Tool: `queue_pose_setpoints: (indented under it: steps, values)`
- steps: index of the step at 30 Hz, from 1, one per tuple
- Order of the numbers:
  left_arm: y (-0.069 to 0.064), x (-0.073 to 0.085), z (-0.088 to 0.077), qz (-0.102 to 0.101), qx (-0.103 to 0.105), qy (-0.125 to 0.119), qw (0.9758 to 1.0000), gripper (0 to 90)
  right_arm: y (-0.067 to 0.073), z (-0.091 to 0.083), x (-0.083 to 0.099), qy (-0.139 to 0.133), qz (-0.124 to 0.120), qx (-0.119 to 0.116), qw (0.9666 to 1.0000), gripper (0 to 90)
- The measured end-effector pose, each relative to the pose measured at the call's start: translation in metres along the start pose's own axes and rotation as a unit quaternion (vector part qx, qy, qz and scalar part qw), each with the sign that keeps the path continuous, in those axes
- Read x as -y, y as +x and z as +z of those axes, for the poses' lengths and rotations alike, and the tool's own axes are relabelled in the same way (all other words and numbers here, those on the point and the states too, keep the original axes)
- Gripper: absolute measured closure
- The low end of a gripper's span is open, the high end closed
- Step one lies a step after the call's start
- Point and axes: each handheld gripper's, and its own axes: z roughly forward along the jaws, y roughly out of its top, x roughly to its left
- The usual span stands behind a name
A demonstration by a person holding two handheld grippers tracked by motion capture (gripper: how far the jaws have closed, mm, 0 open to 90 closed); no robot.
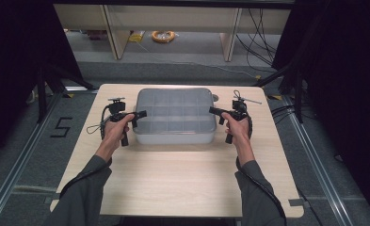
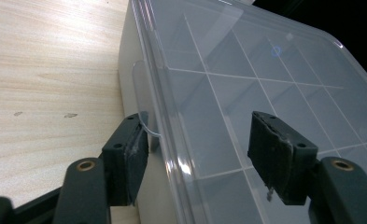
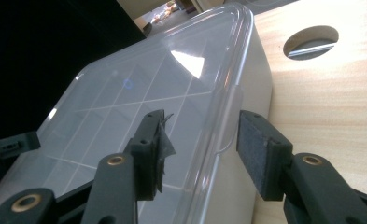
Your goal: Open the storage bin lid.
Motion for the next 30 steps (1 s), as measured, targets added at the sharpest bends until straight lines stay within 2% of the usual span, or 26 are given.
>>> queue_pose_setpoints:
  steps: [1,2,3,4,5,7,8,9,11,12,13,14,16,19,21,24,26,29,30]
  values:
    - [-0.001,0.0,0.0,0.002,0.0,-0.006,1.0,38.5,0.001,-0.001,0.0,0.001,0.013,0.001,0.9999,55.1]
    - [-0.001,0.0,0.0,0.002,0.0,-0.006,1.0,38.6,0.0,-0.001,0.0,-0.003,0.005,0.002,1.0,56.3]
    - [-0.003,-0.001,-0.002,0.003,0.0,-0.009,1.0,38.6,0.004,-0.003,0.001,0.007,0.036,0.001,0.9993,57.0]
    - [-0.003,-0.002,-0.004,0.003,0.0,-0.014,0.9999,38.6,0.0,-0.002,0.001,-0.008,0.008,0.004,0.9999,57.8]
    - [-0.003,-0.002,-0.004,0.003,0.0,-0.014,0.9999,38.6,0.0,-0.002,0.001,-0.008,0.008,0.004,0.9999,57.8]
    - [-0.003,-0.005,-0.008,0.0,0.003,-0.024,0.9997,38.6,-0.004,-0.002,0.001,-0.03,0.008,-0.009,0.9995,62.5]
    - [-0.003,-0.006,-0.009,-0.001,0.002,-0.028,0.9996,38.9,0.0,-0.004,0.002,-0.024,0.041,-0.016,0.9987,63.6]
    - [-0.002,-0.007,-0.011,-0.003,0.001,-0.032,0.9995,39.4,-0.001,-0.003,0.002,-0.031,0.031,-0.023,0.9988,64.5]
    - [-0.001,-0.007,-0.013,-0.004,0.002,-0.037,0.9993,40.1,-0.001,-0.004,0.002,-0.039,0.042,-0.03,0.9979,66.0]
    - [0.0,-0.007,-0.014,-0.009,0.002,-0.041,0.9991,40.2,-0.005,-0.003,0.003,-0.056,0.037,-0.038,0.997,67.7]
    - [0.001,-0.007,-0.015,-0.012,0.002,-0.043,0.999,40.9,-0.001,-0.005,0.004,-0.052,0.076,-0.051,0.9945,68.6]
    - [0.001,-0.006,-0.016,-0.013,0.004,-0.045,0.9989,41.8,0.0,-0.006,0.004,-0.048,0.087,-0.058,0.9934,69.0]
    - [0.002,-0.006,-0.016,-0.011,0.005,-0.043,0.999,42.0,0.0,-0.005,0.005,-0.052,0.082,-0.058,0.9936,70.9]
    - [0.002,-0.004,-0.018,-0.016,0.007,-0.048,0.9987,42.9,0.001,-0.007,0.006,-0.06,0.103,-0.075,0.99,72.7]
    - [-0.001,-0.003,-0.021,-0.009,0.0,-0.052,0.9986,43.9,0.002,-0.009,0.006,-0.067,0.096,-0.076,0.9902,74.6]
    - [-0.003,-0.004,-0.024,-0.003,0.005,-0.056,0.9984,44.7,0.005,-0.012,0.005,-0.065,0.101,-0.086,0.9891,75.3]
    - [-0.006,-0.005,-0.03,0.0,0.005,-0.06,0.9982,45.1,0.01,-0.018,0.004,-0.073,0.088,-0.091,0.9893,76.1]
    - [-0.009,-0.004,-0.034,0.003,0.004,-0.065,0.9979,45.5,0.015,-0.024,0.003,-0.074,0.084,-0.092,0.9894,76.7]
    - [-0.012,-0.005,-0.04,0.001,0.008,-0.068,0.9976,45.9,0.018,-0.029,0.001,-0.078,0.07,-0.098,0.9896,77.4]
